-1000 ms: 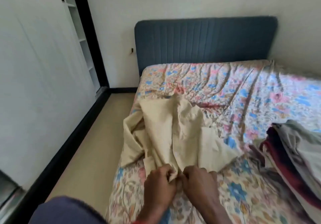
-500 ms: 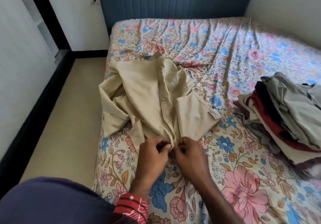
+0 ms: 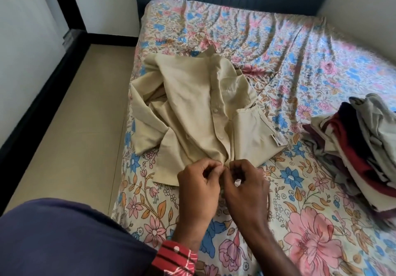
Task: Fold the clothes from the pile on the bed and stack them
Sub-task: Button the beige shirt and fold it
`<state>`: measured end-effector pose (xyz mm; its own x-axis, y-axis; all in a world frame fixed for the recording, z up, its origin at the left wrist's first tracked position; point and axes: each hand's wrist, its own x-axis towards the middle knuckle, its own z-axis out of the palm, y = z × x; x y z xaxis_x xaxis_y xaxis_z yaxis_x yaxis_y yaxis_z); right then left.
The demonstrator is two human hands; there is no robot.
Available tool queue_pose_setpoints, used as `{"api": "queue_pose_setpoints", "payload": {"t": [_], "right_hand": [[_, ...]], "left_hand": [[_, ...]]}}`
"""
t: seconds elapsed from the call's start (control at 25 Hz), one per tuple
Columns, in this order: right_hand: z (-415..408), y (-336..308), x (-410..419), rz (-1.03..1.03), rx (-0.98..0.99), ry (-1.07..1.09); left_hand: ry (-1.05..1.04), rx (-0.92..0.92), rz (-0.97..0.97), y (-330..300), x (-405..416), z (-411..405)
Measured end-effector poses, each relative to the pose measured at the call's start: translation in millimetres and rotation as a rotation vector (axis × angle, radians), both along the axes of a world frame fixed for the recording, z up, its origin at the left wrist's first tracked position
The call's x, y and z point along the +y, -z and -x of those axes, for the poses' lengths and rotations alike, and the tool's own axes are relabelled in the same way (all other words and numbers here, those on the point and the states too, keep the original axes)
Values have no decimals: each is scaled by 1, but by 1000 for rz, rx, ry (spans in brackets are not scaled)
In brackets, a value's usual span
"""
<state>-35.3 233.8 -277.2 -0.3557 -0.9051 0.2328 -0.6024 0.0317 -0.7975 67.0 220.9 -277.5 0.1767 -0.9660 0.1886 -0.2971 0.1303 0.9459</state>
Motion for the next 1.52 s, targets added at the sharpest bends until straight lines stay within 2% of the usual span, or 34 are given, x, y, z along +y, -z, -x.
{"api": "queue_pose_setpoints", "payload": {"t": [0.12, 0.48, 0.68, 0.96, 1.2, 1.32, 1.52], "right_hand": [[2, 6, -3, -17, -57, -24], [9, 8, -2, 11, -102, 2], [4, 6, 1, 25, -219, -12], [3, 6, 2, 50, -343, -16], [18, -1, 0, -23, -510, -182], [20, -4, -3, -41, -418, -191], [13, 1, 0, 72, -44, -138]], "left_hand": [[1, 201, -101, 3, -4, 0], [-55, 64, -59, 8, -3, 7], [11, 244, -133, 5, -1, 7], [-32, 208, -111, 4, -4, 9], [35, 334, -243, 2, -5, 1], [88, 389, -313, 3, -5, -1], [142, 366, -319, -4, -3, -2]]}}
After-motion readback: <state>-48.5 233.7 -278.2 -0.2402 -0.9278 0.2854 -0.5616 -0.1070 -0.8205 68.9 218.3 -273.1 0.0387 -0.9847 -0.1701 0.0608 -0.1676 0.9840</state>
